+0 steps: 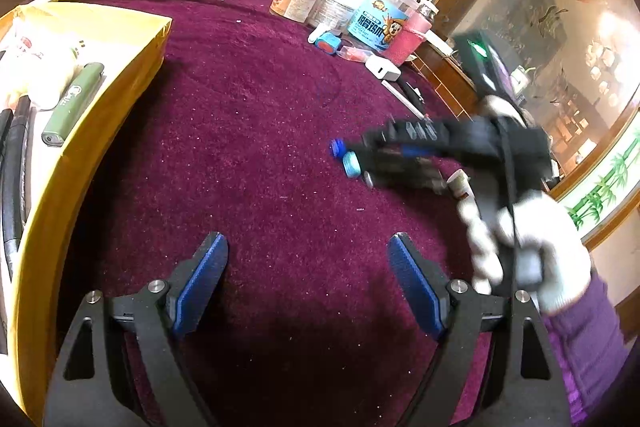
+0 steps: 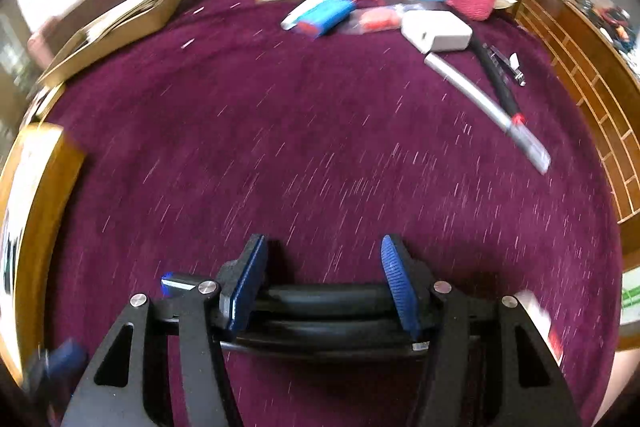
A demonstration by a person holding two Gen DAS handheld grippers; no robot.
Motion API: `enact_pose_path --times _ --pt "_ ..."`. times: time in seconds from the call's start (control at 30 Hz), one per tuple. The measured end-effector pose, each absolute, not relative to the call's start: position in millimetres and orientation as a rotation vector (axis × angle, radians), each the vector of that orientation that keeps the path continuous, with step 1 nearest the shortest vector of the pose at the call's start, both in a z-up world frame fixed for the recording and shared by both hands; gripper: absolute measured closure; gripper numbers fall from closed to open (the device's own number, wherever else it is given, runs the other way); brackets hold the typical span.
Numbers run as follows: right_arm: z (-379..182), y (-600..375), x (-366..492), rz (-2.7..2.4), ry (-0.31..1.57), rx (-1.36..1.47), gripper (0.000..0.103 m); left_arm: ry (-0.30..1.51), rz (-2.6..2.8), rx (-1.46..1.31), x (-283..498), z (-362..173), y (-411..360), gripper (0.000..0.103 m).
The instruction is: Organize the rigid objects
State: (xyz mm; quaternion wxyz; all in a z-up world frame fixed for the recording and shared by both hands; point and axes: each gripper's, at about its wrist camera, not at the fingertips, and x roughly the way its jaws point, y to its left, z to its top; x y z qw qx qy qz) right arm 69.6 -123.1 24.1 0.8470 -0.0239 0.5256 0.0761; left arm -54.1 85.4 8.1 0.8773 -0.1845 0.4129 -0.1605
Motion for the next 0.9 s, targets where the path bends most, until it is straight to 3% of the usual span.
enact_pose_path --times 0.13,0.33,0.57,0.9 --pt "28.0 -118.1 16.9 0.326 1.113 -0.071 0.047 0.861 -0.346 -0.396 -53.2 7.7 86.9 0.018" --pt "56.7 -193.8 -39.0 0.298 0.991 0.234 0.047 0.862 -0.352 -0.402 -52.5 7.4 87.5 0.017" --pt "39.4 -243.3 -54.9 0.19 1.005 0.342 0.047 0.862 -0.356 -0.401 -52.0 7.4 87.9 0.017" --pt "27.0 -176.6 -21.8 0.008 0.996 0.039 0.047 0.858 -0.363 -0.417 -52.7 6.3 89.6 0.017"
